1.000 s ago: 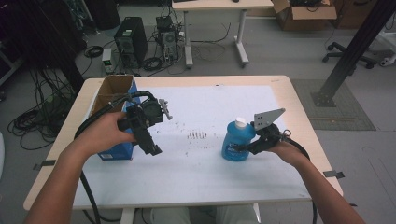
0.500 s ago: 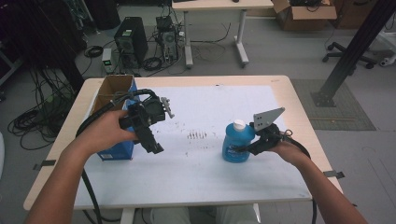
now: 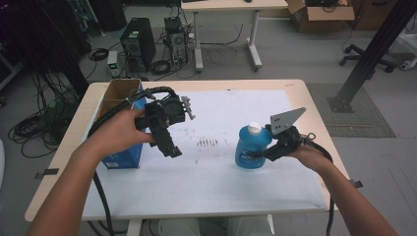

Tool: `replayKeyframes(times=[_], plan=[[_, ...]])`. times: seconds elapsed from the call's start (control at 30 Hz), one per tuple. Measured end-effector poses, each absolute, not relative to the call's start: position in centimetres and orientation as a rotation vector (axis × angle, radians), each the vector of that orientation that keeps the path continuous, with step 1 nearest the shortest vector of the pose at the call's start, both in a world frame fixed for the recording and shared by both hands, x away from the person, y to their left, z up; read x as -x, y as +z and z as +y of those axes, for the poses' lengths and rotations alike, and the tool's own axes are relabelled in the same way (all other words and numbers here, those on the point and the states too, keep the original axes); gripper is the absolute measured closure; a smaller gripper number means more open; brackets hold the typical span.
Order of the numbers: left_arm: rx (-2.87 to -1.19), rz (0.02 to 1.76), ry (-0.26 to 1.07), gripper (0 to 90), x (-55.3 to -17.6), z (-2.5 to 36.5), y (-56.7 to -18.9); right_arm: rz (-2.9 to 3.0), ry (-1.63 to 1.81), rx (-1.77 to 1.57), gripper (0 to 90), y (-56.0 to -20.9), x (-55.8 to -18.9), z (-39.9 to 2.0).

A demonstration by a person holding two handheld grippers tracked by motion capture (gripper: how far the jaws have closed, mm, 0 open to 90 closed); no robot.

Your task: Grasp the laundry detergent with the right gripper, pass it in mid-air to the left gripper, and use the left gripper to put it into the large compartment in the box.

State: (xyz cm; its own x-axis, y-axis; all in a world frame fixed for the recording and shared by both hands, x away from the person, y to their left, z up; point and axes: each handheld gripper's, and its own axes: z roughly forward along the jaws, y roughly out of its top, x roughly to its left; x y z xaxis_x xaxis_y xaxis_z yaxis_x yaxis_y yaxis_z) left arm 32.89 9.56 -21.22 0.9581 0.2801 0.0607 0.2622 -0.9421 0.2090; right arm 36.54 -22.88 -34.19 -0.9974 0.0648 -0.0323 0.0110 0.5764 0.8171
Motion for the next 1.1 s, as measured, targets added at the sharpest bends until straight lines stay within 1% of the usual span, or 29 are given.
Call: replayKeyframes(times=[0.27, 0.53, 0.8, 1.1], plan=[[-2.923, 0.358, 0.102, 6.2, -32.9, 7.6, -20.8, 2.751, 1.407, -0.054, 43.7, -32.8, -36.0, -22.7], [-2.944, 0.281, 0.055, 6.3, -33.0, 4.7, -20.6, 2.779, 1.409, -0.017, 43.7, -31.7, -35.6, -21.9], [-2.966, 0.219, 0.045, 6.2, -33.1, 2.8, -20.5, 2.791, 1.428, 0.047, 43.7, -31.0, -35.5, -20.6], [-2.969, 0.167, 0.051, 6.1, -32.9, 1.6, -19.8, 2.818, 1.428, 0.118, 43.7, -30.5, -35.5, -19.1]])
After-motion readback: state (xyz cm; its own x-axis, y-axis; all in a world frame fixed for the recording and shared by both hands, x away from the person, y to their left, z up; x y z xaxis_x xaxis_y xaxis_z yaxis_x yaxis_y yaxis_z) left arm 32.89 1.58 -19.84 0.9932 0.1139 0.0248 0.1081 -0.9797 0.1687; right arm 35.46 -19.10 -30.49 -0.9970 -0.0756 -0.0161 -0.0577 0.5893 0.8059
